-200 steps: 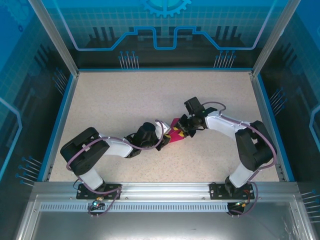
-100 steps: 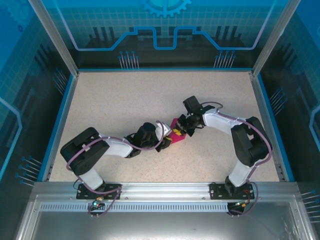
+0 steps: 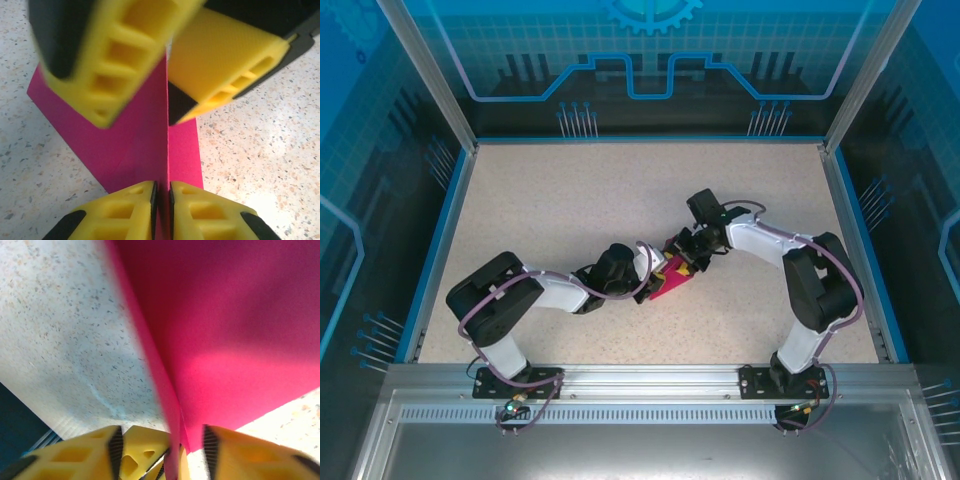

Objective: Fold a paper plane with a square sheet of paper (pick it up from the middle)
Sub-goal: Fourth fold the wing at the center of the table.

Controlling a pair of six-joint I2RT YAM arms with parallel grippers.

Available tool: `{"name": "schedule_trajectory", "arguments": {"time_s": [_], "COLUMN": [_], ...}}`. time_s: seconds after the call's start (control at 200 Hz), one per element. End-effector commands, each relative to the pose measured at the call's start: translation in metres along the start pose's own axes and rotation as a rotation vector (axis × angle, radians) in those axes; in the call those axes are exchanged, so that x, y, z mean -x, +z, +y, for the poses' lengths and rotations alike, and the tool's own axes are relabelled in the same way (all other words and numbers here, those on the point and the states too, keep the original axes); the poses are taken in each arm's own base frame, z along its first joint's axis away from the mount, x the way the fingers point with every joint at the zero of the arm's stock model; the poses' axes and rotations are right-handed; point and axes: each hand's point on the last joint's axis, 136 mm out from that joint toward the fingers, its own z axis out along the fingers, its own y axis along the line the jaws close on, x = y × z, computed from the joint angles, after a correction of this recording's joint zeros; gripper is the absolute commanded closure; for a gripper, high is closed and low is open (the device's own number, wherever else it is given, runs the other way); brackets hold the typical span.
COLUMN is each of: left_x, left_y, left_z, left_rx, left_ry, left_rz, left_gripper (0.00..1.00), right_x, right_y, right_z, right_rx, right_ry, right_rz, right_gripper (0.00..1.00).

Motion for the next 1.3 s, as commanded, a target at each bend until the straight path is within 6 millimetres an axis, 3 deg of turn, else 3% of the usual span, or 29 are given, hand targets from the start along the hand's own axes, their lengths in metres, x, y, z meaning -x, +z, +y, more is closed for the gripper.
{"name": "schedule_trajectory", "arguments": {"time_s": [0.0,0.22,0.37,0.565,0.82,0.84,0.935,1.1,1.295], "left_x": [0.003,0.004,0.002,-0.001,0.021,0.023,0.029,0.024,0.015], "left_y": [0.003,-0.001,-0.006,-0.013,-0.025,-0.025,-0.027,-0.021,-0.002], "left_z": [-0.009,-0.008,-0.007,0.006,0.016,0.015,0.009,0.008,-0.002], "left_rx": [-0.065,-0.083,-0.073,0.021,0.066,0.062,0.029,0.019,0.021], "left_ry": [-0.063,-0.259,-0.273,-0.114,0.008,0.014,0.048,0.08,0.04], "left_rz": [-0.006,-0.031,-0.048,0.003,-0.01,-0.012,-0.02,0.003,0.032], "left_gripper": [0.85,0.85,0.84,0.85,0.87,0.87,0.87,0.86,0.86], "right_x": [0.01,0.013,0.008,0.005,0.014,0.013,0.014,0.015,0.016], "right_y": [-0.021,-0.035,-0.039,-0.05,-0.077,-0.073,-0.083,-0.095,-0.085], "right_z": [0.003,0.011,0.007,0.006,0.003,-0.007,-0.011,-0.015,-0.026], "right_rx": [0.006,0.129,0.167,0.192,0.179,0.159,0.143,0.12,0.095], "right_ry": [-0.095,-0.319,-0.42,-0.418,-0.397,-0.387,-0.383,-0.384,-0.345], "right_rz": [-0.061,-0.138,-0.168,-0.195,-0.314,-0.311,-0.351,-0.392,-0.376], "right_gripper": [0.43,0.38,0.38,0.36,0.33,0.33,0.32,0.31,0.31]}}
